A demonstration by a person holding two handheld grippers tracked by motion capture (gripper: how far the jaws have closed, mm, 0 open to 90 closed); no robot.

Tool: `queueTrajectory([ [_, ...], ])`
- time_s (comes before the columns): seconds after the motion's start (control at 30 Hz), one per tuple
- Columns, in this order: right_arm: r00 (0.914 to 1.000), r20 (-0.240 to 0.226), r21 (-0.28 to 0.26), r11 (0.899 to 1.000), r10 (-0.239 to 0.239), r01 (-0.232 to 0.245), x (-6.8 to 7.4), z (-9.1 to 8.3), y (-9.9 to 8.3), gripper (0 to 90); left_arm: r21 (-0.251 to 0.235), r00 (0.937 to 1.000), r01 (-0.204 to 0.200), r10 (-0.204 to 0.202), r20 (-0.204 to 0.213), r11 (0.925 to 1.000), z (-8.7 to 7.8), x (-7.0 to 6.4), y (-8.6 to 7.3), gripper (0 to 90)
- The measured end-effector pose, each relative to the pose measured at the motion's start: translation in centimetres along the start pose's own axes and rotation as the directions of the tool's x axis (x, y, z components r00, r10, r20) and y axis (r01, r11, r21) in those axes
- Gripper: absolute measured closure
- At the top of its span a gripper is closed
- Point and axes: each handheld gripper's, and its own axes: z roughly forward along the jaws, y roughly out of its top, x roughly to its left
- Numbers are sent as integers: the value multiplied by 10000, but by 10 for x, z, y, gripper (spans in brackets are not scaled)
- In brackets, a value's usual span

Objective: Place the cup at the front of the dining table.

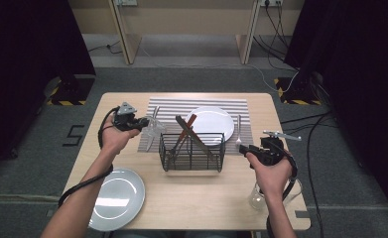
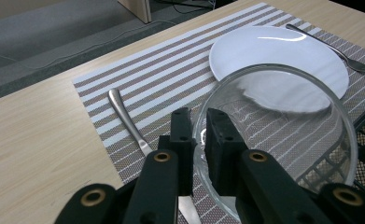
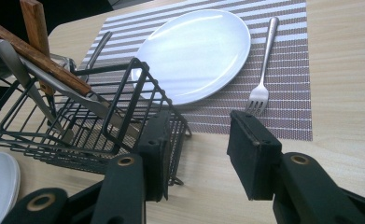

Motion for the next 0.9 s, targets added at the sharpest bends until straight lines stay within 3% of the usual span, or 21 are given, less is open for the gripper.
queueTrajectory([
  [0.9,10000,5,1,10000,-4,4,-1,0,0,592,134,9999,-98,98,-23,9999,11,-1,7,812],
])
